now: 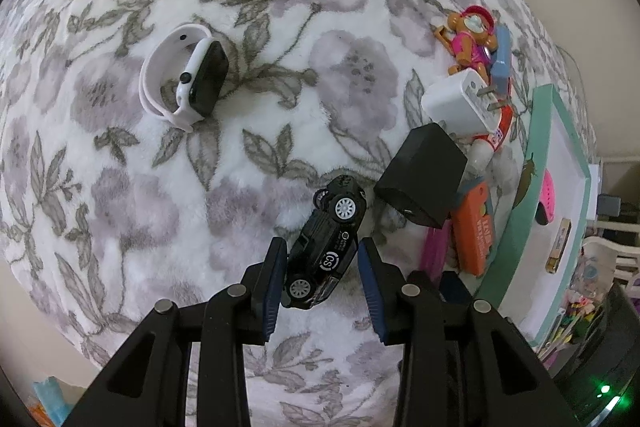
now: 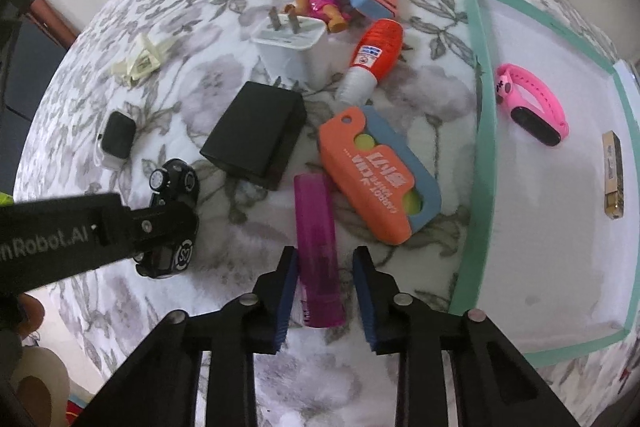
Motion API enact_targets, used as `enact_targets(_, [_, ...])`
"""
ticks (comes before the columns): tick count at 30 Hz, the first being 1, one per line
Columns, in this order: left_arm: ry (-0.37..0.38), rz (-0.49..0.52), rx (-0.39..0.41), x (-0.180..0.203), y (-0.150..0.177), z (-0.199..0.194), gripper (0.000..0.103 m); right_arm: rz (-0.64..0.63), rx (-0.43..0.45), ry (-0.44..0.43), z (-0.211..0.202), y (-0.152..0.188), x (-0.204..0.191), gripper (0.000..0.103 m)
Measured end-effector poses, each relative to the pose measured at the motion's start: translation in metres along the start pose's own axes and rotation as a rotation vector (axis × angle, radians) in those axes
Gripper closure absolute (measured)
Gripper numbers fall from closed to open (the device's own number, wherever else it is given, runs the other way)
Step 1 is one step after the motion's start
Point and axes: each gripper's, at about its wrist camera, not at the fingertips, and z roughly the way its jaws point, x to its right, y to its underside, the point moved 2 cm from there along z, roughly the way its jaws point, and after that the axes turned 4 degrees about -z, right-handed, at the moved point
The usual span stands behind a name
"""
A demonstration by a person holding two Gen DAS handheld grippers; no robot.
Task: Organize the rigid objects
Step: 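Grasp the magenta lighter with the right tool while the left tool grasps the black toy car, then carry the lighter into the tray and open the right tool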
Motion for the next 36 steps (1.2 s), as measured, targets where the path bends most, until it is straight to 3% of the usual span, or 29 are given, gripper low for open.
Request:
enact_targets(9, [-0.127, 0.067, 0.004, 0.017, 0.008, 0.014, 0.063, 0.004, 0.003, -0.044, -0.005, 0.001, 0.015, 0.077])
enact_targets(22, [-0.225, 0.142, 0.050, 0.050, 0.019, 0.026, 0.066, -0.007, 0.022, -0.030, -0.003, 0.004, 0.005, 0.077])
enact_targets(25, [-0.214, 0.138, 0.048, 0.054, 0.020, 0.025, 0.073, -0.010, 0.026, -0.030, -0.006, 0.005, 0.008, 0.078])
enact_targets(33, [-0.129, 0.074, 0.049, 0.055, 0.015, 0.011, 0.075, 0.045, 0.012, -0.104, -0.013, 0.002, 0.019, 0.081])
enact_targets(36, [-0.105, 0.068, 0.089, 0.060, 0.014, -0.003, 0.075, 0.060, 0.013, -0.119, -0.018, 0.000, 0.021, 0.081])
